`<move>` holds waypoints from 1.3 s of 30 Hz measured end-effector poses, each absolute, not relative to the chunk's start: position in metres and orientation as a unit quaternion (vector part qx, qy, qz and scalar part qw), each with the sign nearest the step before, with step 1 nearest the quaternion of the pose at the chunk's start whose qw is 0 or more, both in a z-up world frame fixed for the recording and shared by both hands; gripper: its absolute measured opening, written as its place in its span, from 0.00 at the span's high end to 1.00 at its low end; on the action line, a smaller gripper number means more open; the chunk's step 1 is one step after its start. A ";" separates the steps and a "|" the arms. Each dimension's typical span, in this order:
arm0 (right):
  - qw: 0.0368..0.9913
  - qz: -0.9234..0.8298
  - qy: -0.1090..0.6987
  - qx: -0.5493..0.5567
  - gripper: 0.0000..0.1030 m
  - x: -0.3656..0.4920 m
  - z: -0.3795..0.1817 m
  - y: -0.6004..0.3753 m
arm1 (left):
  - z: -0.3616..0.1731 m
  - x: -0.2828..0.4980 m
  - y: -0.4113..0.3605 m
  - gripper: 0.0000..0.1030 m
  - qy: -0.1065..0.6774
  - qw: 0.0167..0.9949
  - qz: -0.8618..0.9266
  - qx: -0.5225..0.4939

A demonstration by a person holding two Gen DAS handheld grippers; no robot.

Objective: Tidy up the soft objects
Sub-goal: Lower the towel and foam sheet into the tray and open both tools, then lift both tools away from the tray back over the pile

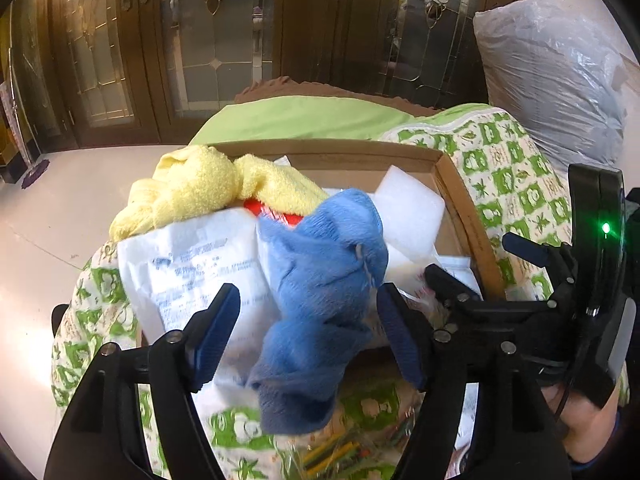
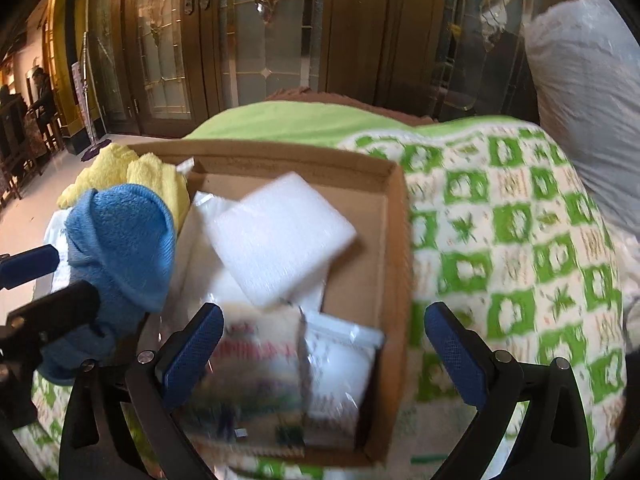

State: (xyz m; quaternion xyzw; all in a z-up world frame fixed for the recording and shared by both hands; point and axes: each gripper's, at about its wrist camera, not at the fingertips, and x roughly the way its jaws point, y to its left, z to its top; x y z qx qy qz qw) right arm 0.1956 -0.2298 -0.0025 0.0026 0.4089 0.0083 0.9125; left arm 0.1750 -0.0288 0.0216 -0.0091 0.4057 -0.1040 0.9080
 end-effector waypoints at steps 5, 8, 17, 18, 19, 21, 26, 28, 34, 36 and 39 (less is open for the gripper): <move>0.903 0.009 0.429 0.030 0.00 0.175 0.003 -0.245 | 0.016 0.148 -0.027 0.32 0.409 0.907 -0.100 0.011; 0.896 0.015 0.441 0.041 0.00 0.163 0.006 -0.251 | 0.013 0.130 -0.023 0.32 0.410 0.907 -0.094 0.019; 0.869 0.043 0.486 0.083 0.00 0.128 0.005 -0.264 | -0.002 0.081 -0.007 0.32 0.421 0.903 -0.086 -0.011; 0.865 0.045 0.493 0.087 0.00 0.124 0.004 -0.265 | -0.004 0.078 -0.007 0.32 0.424 0.902 -0.087 -0.011; 0.862 0.047 0.497 0.089 0.00 0.123 0.002 -0.265 | -0.006 0.075 -0.008 0.32 0.427 0.900 -0.088 -0.011; 0.857 0.052 0.504 0.092 0.00 0.116 0.001 -0.267 | -0.011 0.070 -0.010 0.32 0.431 0.898 -0.091 -0.007; 0.850 0.058 0.515 0.095 0.00 0.104 0.002 -0.270 | -0.021 0.063 -0.016 0.32 0.443 0.891 -0.096 0.018; 0.846 0.061 0.520 0.095 0.00 0.103 0.000 -0.270 | -0.024 0.063 -0.017 0.32 0.448 0.888 -0.097 0.023; 0.839 0.072 0.530 0.098 0.03 0.103 -0.003 -0.268 | -0.027 0.075 -0.021 0.32 0.457 0.883 -0.102 0.032; 0.836 0.078 0.534 0.099 0.11 0.105 -0.007 -0.266 | -0.028 0.083 -0.025 0.32 0.460 0.880 -0.109 0.040; 0.831 0.086 0.541 0.095 0.16 0.107 -0.012 -0.261 | -0.034 0.097 -0.033 0.32 0.470 0.873 -0.116 0.061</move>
